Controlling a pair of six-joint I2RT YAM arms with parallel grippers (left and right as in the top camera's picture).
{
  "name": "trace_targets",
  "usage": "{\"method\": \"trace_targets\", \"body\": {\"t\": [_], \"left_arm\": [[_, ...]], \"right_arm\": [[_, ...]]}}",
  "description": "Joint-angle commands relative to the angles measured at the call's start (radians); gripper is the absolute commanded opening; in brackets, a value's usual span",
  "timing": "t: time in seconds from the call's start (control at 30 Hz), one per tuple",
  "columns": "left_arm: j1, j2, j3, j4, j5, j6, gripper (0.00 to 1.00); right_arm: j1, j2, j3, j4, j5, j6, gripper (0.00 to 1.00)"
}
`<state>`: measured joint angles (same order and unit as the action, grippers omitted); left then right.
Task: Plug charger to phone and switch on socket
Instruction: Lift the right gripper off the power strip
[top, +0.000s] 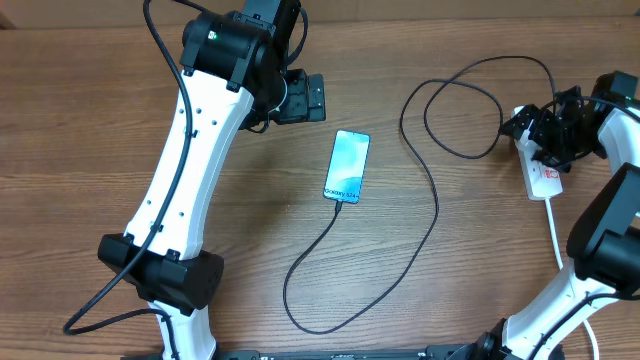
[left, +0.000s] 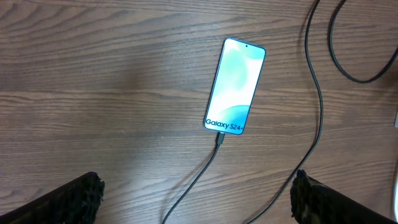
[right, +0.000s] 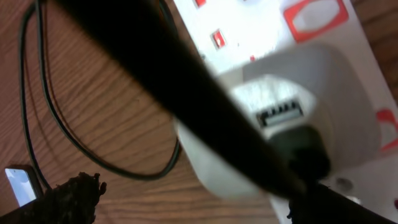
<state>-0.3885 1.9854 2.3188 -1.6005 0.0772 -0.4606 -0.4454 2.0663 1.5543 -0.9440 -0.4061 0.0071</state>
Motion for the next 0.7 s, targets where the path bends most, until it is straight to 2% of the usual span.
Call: {"method": "trace_targets", "body": {"t": [0.0,0.4,0.67], "left_arm": [[0.003,0.006,0.006,0.002,-0.01,0.019,0.99],[0.003,0.006,0.006,0.002,-0.01,0.019,1.0],[0.003,0.006,0.006,0.002,-0.01,0.019,0.99]], "right_arm": [[-0.001,-0.133,0.037,-0.014,0.066,0.032,1.0],[0.001,-0.491,0.037,-0.158,0.135,0.098,1.0],[0.001,-0.525,0.036,-0.181,0.136,0.098,1.0]]}}
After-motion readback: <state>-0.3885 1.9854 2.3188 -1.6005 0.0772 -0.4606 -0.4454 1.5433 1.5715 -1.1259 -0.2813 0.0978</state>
